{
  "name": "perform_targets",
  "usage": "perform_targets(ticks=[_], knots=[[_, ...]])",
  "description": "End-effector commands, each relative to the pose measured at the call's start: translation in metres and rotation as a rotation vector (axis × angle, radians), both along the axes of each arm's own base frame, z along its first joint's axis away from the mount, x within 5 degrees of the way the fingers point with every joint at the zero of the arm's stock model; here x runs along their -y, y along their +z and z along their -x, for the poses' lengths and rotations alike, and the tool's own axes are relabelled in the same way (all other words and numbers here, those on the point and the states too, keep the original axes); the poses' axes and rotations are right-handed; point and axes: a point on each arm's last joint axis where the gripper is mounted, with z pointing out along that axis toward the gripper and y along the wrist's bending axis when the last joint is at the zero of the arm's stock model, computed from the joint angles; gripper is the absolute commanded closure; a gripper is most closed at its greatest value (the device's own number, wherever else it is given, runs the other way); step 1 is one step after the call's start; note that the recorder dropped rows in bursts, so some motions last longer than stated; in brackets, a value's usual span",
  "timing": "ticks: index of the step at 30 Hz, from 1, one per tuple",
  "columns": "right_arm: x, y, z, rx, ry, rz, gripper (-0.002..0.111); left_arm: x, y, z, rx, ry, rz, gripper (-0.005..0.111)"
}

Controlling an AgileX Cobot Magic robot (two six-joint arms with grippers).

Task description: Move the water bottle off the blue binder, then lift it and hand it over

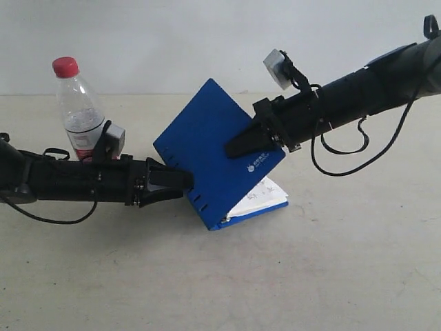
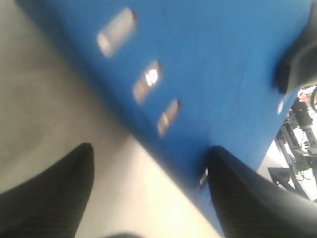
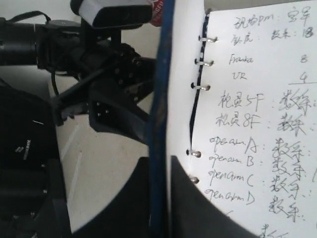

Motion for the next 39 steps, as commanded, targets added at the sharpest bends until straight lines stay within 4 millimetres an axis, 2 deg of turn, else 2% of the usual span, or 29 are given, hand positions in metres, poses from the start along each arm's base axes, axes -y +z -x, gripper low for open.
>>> perform_targets(ticks=[1,7,13,15,17,18,19,24,26,28,30,32,35,37,39], knots=[[-0.005,-0.004,0.013,-0.021,0.118,0.088,0.108,0.006,0.008,-0.018,0.007,0.012,0.022,0.045],[-0.009,-0.016,0.025,-0.062,0.151,0.110,0.108,0.032,0.017,-0.025,-0.001,-0.039,0.043,0.045],[-0.003,-0.024,0.028,-0.113,0.150,0.219,0.108,0.064,0.017,-0.015,0.006,-0.124,0.041,0.048],[0.001,-0.029,0.027,-0.111,0.138,0.283,0.108,0.069,0.017,-0.013,0.011,-0.140,0.040,0.061],[0.003,-0.031,0.029,-0.099,0.170,0.318,0.106,0.070,0.017,-0.012,0.023,-0.144,0.036,0.083],[0.004,-0.031,0.030,-0.100,0.187,0.325,0.103,0.070,0.017,-0.012,0.029,-0.146,0.035,0.096],[0.005,-0.031,0.031,-0.104,0.199,0.328,0.097,0.069,0.017,-0.013,0.039,-0.146,0.033,0.102],[0.006,-0.032,0.032,-0.096,0.222,0.335,0.061,0.067,0.017,-0.013,0.069,-0.149,0.025,0.102],[0.007,-0.031,0.031,-0.079,0.232,0.353,0.053,0.067,0.017,-0.013,0.069,-0.149,0.025,0.102],[0.010,-0.029,0.028,-0.071,0.243,0.381,0.053,0.067,0.017,-0.013,0.069,-0.149,0.025,0.102],[0.019,-0.019,0.023,-0.051,0.253,0.454,0.053,0.066,0.017,-0.014,0.069,-0.144,0.025,0.102],[0.037,-0.001,0.012,-0.009,0.214,0.558,0.053,0.061,0.017,-0.016,0.069,-0.132,0.024,0.102],[0.070,0.030,-0.003,0.013,0.061,0.661,0.053,0.052,0.017,-0.019,0.058,-0.106,0.026,0.102],[0.089,0.040,-0.007,-0.018,-0.054,0.641,0.053,0.049,0.017,-0.020,0.055,-0.096,0.027,0.102],[0.105,0.041,-0.010,-0.048,-0.116,0.608,0.053,0.047,0.017,-0.020,0.055,-0.092,0.027,0.102]])
